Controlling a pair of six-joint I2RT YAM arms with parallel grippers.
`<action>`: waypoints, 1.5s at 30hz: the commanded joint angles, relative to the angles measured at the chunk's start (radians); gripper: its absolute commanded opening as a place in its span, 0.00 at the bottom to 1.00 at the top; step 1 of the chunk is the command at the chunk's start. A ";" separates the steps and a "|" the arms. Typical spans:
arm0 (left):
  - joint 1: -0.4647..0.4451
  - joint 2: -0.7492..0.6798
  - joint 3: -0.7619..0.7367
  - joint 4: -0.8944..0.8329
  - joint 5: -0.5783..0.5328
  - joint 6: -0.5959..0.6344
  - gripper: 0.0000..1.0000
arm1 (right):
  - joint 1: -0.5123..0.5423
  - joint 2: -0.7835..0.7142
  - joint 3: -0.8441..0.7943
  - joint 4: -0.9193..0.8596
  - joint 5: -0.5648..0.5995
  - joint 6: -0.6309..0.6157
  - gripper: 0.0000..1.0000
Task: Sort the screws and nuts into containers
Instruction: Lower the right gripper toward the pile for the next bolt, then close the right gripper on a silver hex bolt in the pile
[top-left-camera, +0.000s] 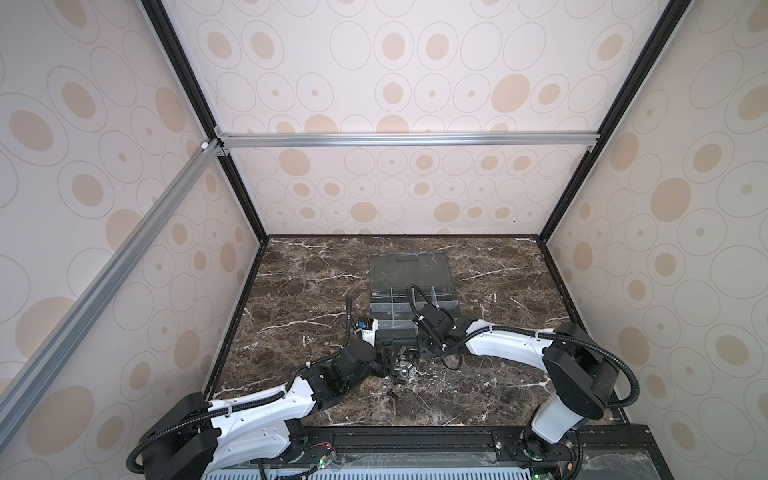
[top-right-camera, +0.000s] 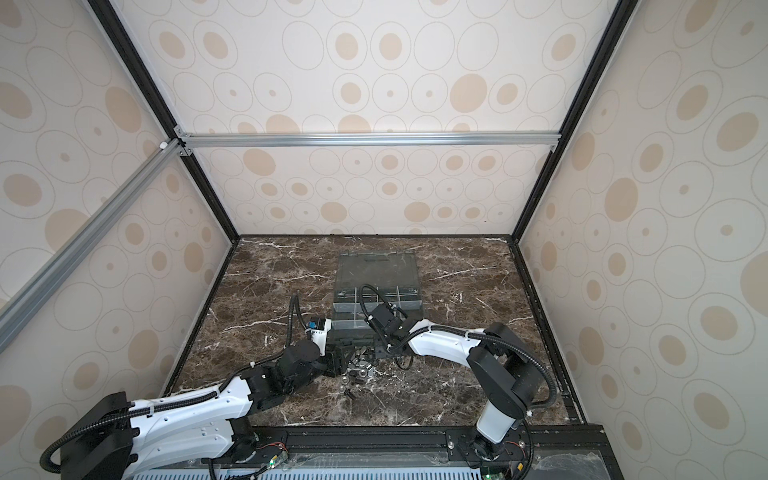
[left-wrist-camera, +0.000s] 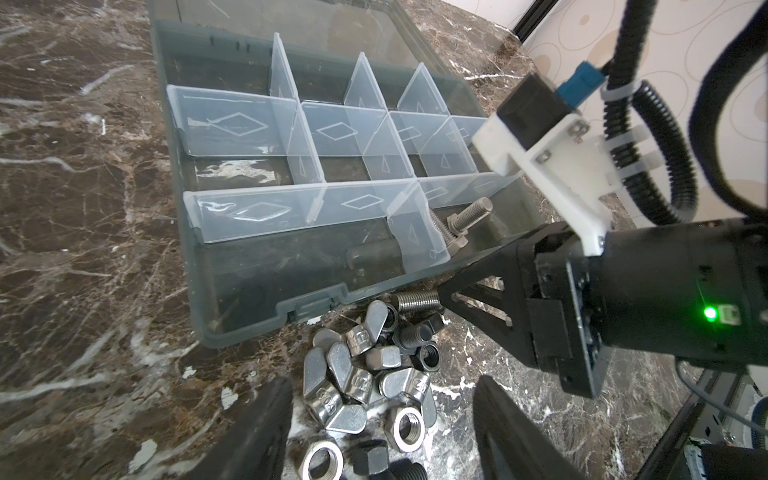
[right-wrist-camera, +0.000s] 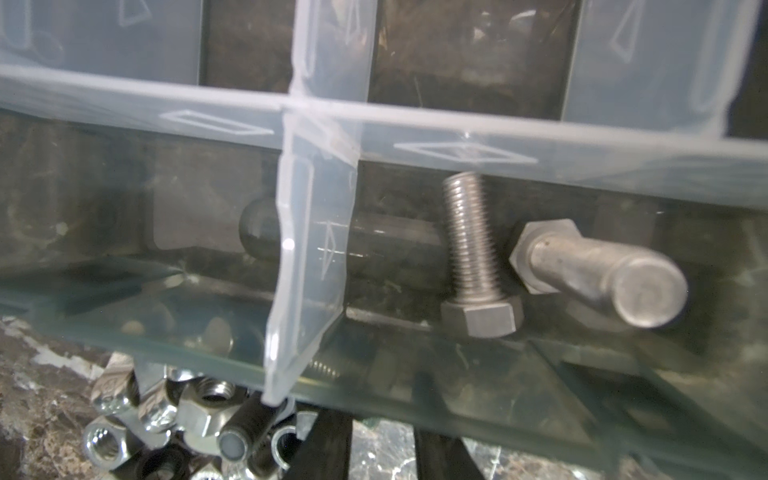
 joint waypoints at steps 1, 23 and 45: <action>-0.011 -0.012 -0.002 -0.012 -0.010 -0.027 0.69 | 0.005 -0.029 -0.018 -0.033 0.044 0.019 0.28; -0.011 0.016 0.008 0.007 0.007 -0.018 0.69 | 0.005 -0.044 -0.032 -0.057 0.045 -0.009 0.25; -0.011 -0.008 -0.002 -0.004 -0.008 -0.027 0.69 | 0.005 -0.063 -0.057 -0.051 0.034 -0.017 0.06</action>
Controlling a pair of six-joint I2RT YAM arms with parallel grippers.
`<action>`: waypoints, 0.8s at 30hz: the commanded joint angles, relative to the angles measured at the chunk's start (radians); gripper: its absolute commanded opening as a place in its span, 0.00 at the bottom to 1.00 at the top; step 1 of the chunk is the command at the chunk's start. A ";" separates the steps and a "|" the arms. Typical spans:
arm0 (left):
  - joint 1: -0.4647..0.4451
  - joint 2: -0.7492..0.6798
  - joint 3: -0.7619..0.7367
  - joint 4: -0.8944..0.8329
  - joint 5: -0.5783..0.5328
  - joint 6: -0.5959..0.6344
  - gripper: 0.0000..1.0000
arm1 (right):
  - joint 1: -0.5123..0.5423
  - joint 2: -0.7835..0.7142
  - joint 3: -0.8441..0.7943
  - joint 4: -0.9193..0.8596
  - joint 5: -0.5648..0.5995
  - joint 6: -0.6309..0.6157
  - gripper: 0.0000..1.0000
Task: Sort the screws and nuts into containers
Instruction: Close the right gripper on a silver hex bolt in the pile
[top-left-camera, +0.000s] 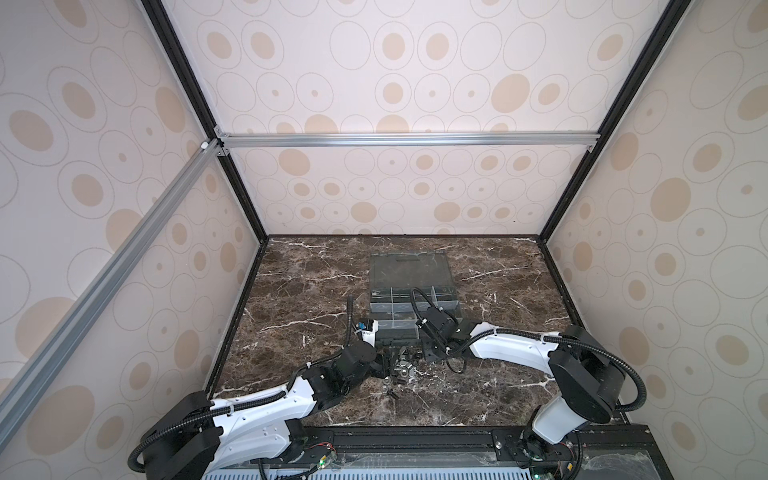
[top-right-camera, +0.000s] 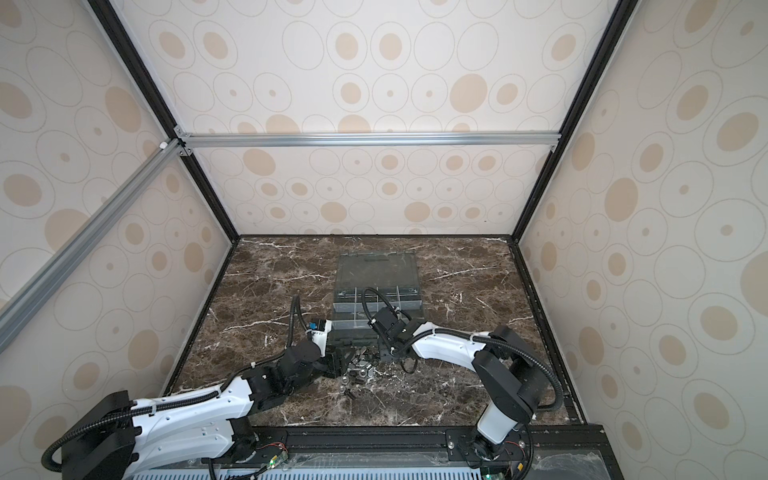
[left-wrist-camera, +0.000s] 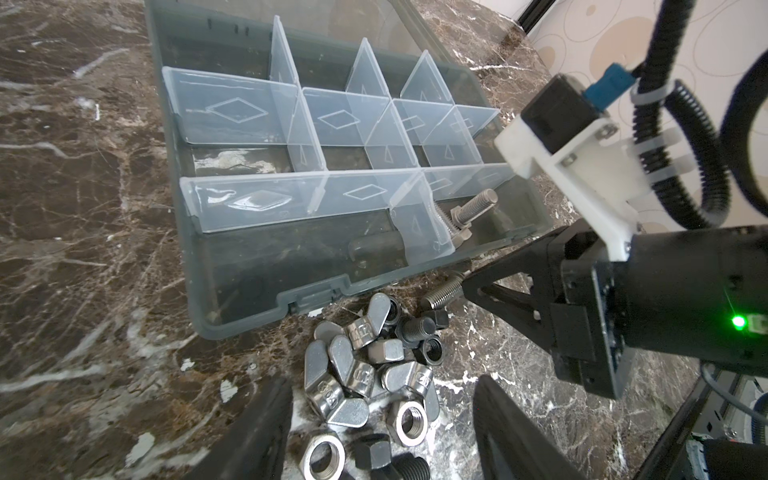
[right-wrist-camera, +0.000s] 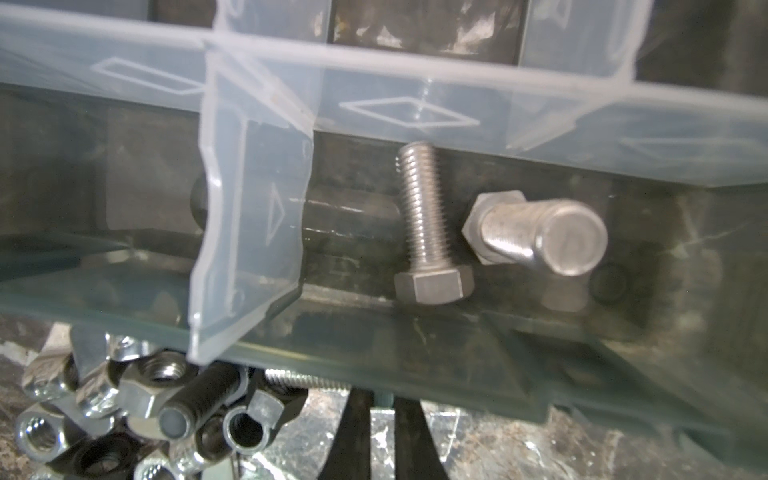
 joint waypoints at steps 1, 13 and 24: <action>-0.011 -0.017 0.007 -0.007 -0.016 -0.017 0.69 | 0.005 -0.036 -0.023 -0.028 0.001 0.011 0.06; -0.011 -0.013 0.021 -0.010 -0.017 -0.013 0.69 | 0.003 -0.274 -0.060 -0.140 0.034 -0.006 0.06; -0.011 0.019 0.055 -0.014 -0.008 0.012 0.69 | -0.131 -0.296 0.034 -0.170 0.053 -0.119 0.06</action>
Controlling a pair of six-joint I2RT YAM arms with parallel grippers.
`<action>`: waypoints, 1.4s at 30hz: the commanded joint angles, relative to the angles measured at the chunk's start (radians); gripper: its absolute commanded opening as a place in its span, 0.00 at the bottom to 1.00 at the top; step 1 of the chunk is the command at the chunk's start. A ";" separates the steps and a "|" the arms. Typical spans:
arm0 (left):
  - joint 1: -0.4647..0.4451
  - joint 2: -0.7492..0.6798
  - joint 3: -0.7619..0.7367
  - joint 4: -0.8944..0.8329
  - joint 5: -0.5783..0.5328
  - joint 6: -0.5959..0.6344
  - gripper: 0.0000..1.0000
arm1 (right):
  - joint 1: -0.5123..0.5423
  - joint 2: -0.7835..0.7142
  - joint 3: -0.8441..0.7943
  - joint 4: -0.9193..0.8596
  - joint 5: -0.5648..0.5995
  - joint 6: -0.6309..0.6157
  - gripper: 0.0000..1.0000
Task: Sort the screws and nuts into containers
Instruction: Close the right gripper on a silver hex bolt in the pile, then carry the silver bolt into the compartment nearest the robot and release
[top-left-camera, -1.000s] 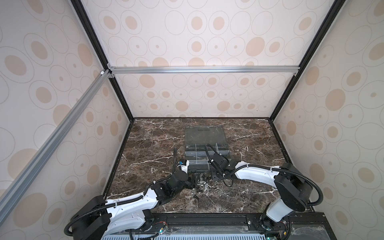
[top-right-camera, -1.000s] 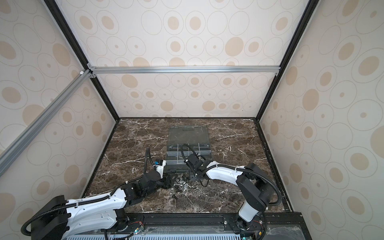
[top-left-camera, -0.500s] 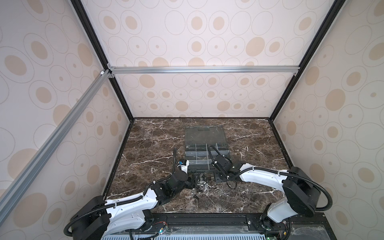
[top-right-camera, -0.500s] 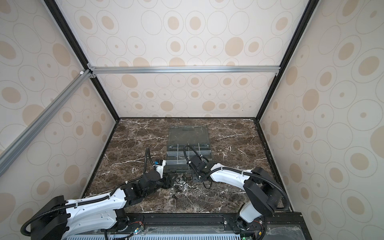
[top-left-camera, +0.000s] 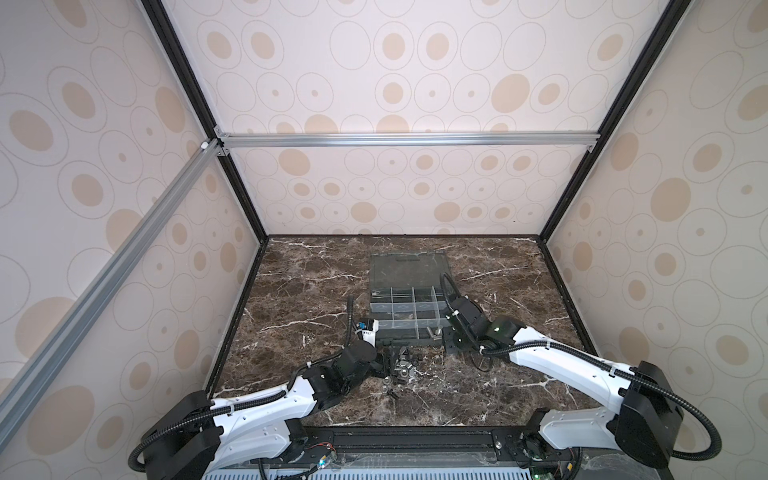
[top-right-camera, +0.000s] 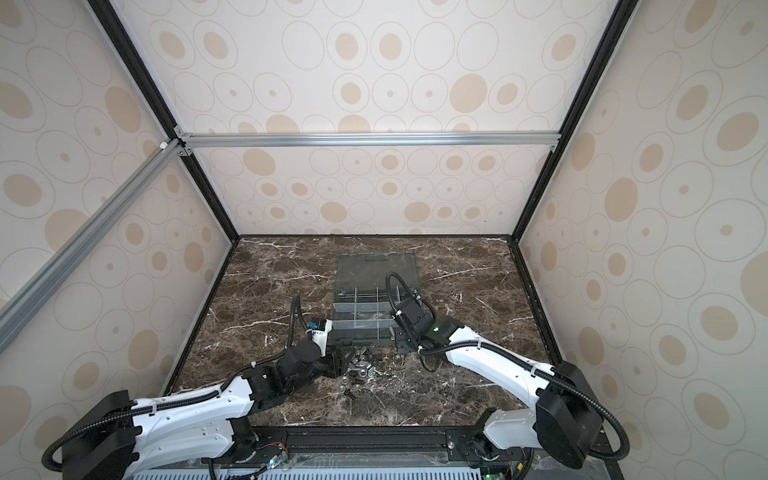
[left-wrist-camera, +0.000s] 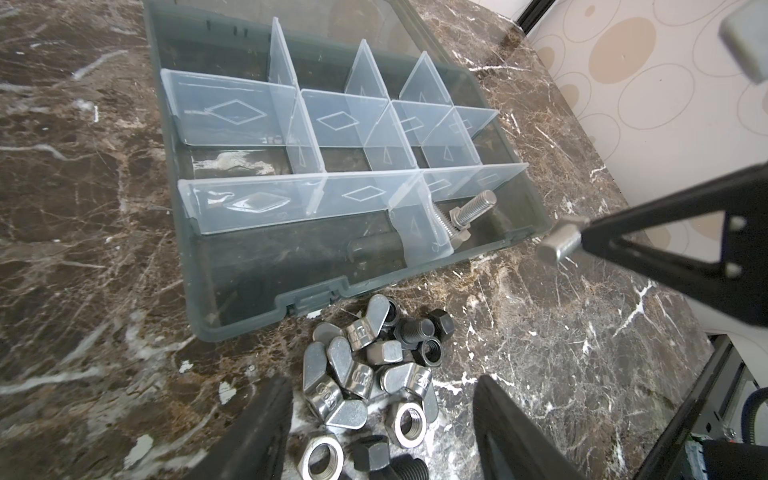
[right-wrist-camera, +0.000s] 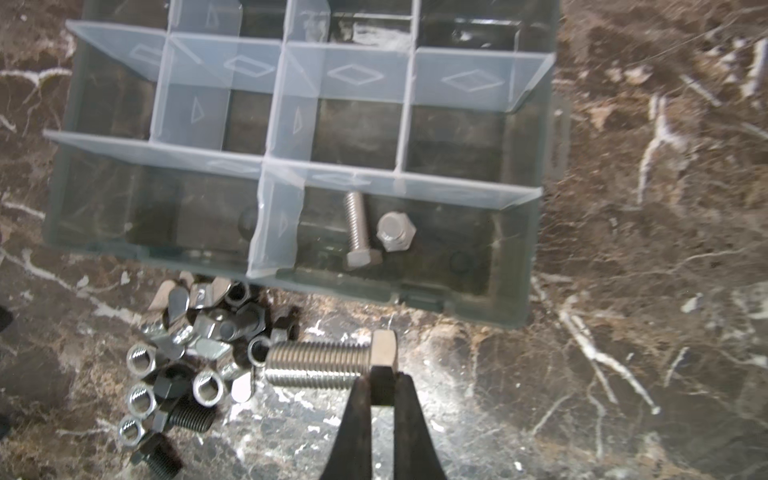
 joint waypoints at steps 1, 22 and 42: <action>-0.011 0.012 0.047 -0.014 -0.007 0.011 0.69 | -0.046 0.034 0.048 -0.006 -0.002 -0.051 0.06; -0.011 0.001 0.022 0.011 -0.021 -0.019 0.69 | -0.167 0.165 0.065 0.033 -0.078 -0.104 0.24; -0.011 0.021 0.033 0.011 -0.022 -0.017 0.69 | -0.172 0.027 -0.008 0.019 -0.099 -0.070 0.31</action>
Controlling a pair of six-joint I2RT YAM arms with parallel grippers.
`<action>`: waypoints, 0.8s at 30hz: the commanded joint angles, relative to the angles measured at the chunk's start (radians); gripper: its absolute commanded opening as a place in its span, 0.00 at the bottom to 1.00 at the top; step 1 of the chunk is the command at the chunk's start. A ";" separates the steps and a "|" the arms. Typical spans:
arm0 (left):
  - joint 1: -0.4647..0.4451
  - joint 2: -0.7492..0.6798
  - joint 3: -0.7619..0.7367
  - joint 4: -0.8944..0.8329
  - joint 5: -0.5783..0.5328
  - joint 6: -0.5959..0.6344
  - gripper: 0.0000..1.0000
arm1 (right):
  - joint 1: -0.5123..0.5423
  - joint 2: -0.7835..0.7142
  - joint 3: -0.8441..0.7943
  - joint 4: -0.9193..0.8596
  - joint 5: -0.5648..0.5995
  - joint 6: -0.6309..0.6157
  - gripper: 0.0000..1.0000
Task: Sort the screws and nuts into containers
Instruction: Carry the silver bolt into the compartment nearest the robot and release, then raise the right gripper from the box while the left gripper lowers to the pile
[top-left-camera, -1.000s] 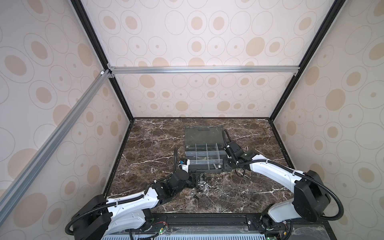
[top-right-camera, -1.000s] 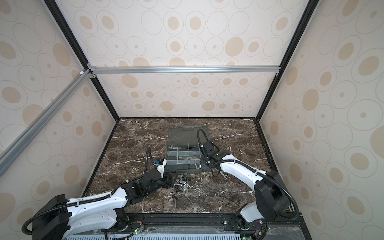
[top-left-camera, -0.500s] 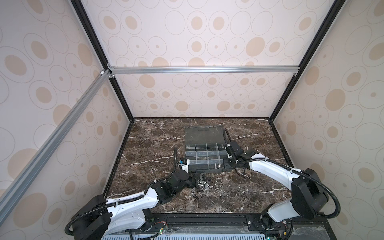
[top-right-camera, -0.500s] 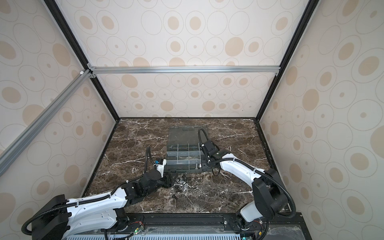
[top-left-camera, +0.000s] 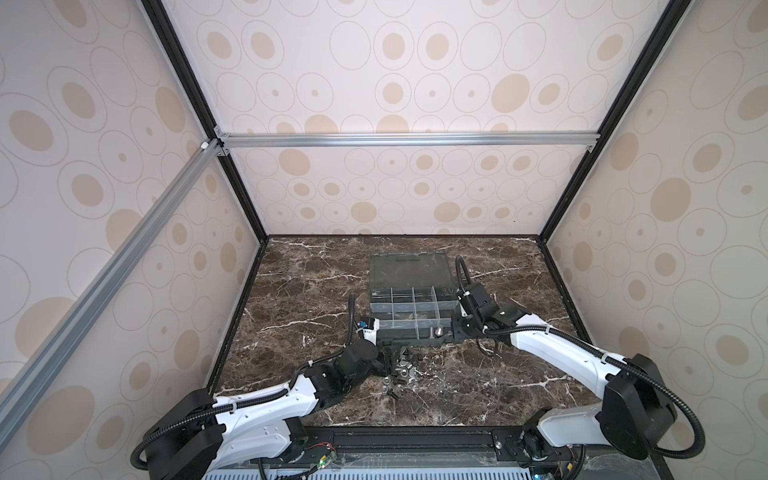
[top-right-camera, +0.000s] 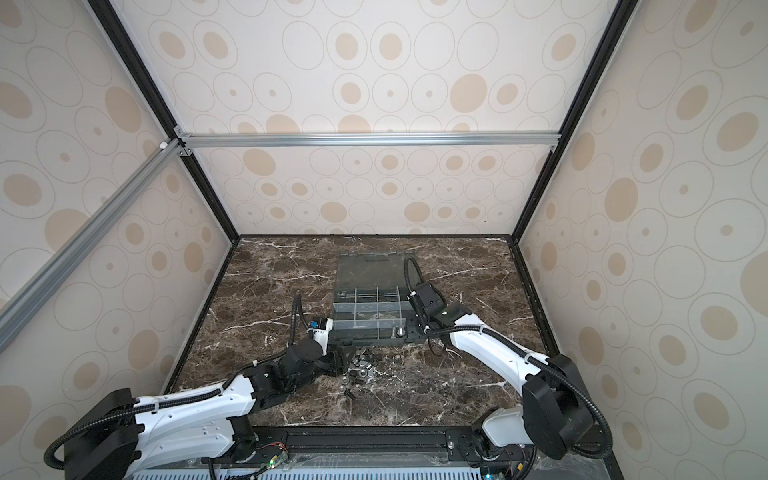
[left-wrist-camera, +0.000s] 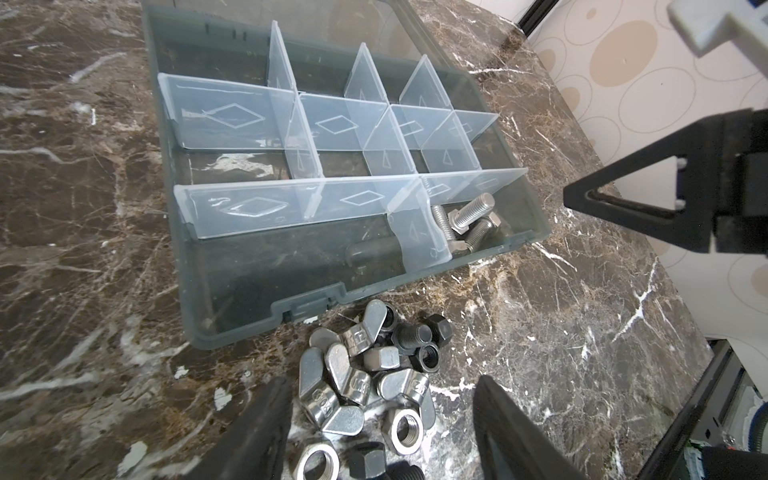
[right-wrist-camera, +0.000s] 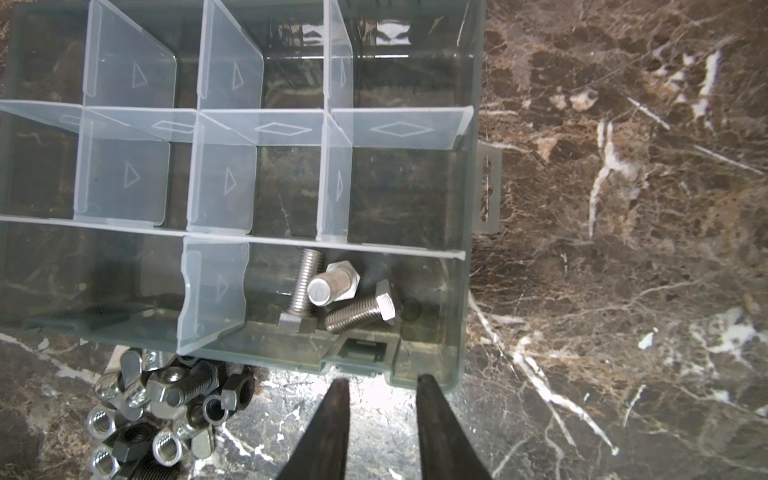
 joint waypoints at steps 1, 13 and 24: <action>-0.011 0.010 0.020 0.014 -0.018 -0.008 0.69 | -0.006 -0.031 -0.022 -0.022 -0.005 0.017 0.32; -0.011 0.053 0.043 0.020 0.003 0.005 0.69 | -0.005 -0.104 -0.094 -0.046 -0.004 0.035 0.32; -0.011 0.050 0.033 0.018 -0.001 0.007 0.68 | -0.005 -0.113 -0.129 -0.029 -0.034 0.065 0.32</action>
